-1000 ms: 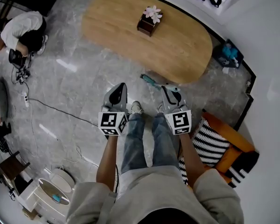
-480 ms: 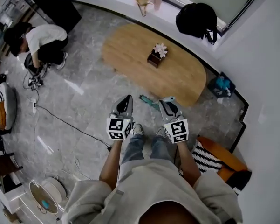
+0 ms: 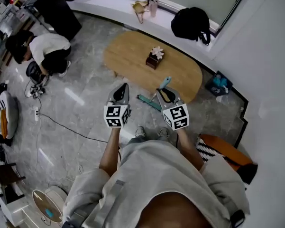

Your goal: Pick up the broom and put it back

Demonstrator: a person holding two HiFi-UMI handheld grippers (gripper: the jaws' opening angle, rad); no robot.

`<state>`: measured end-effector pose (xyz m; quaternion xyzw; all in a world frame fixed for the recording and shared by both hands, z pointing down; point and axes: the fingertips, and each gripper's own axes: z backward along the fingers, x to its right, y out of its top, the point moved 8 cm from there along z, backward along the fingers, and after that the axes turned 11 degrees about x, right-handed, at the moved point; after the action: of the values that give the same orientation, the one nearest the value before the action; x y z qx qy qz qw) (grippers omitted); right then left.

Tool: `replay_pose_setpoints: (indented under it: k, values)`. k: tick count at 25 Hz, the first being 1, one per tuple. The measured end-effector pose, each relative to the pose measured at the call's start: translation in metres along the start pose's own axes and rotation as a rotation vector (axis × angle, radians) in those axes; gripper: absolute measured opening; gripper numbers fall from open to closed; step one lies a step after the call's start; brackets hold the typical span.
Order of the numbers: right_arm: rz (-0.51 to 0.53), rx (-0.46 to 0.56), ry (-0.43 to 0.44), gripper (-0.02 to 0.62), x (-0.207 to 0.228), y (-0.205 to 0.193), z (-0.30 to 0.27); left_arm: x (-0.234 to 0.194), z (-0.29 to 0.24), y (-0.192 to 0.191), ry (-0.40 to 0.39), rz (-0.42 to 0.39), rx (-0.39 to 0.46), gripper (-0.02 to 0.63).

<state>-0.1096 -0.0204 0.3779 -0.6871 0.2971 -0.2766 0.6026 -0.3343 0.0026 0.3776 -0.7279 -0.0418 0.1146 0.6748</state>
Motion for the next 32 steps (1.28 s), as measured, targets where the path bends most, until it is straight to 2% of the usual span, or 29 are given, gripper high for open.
replay_pose_setpoints:
  k: [5, 12, 18, 24, 32]
  values:
    - [0.000, 0.000, -0.034, 0.072, -0.001, 0.007, 0.015, 0.008, -0.008, 0.011, -0.051, -0.005, 0.011, 0.005]
    - [-0.012, -0.007, -0.144, 0.072, 0.008, 0.007, 0.051, 0.042, -0.037, 0.018, -0.206, -0.012, 0.024, 0.005]
    - [-0.028, -0.023, -0.328, 0.074, 0.015, 0.001, 0.104, 0.095, -0.071, 0.017, -0.423, -0.007, 0.023, 0.005]
    - [-0.053, -0.064, -0.532, 0.074, 0.017, -0.004, 0.161, 0.157, -0.098, 0.009, -0.647, 0.013, -0.014, 0.005]
    - [-0.075, -0.108, -0.757, 0.072, 0.021, -0.016, 0.230, 0.218, -0.110, -0.003, -0.834, 0.030, -0.038, 0.005]
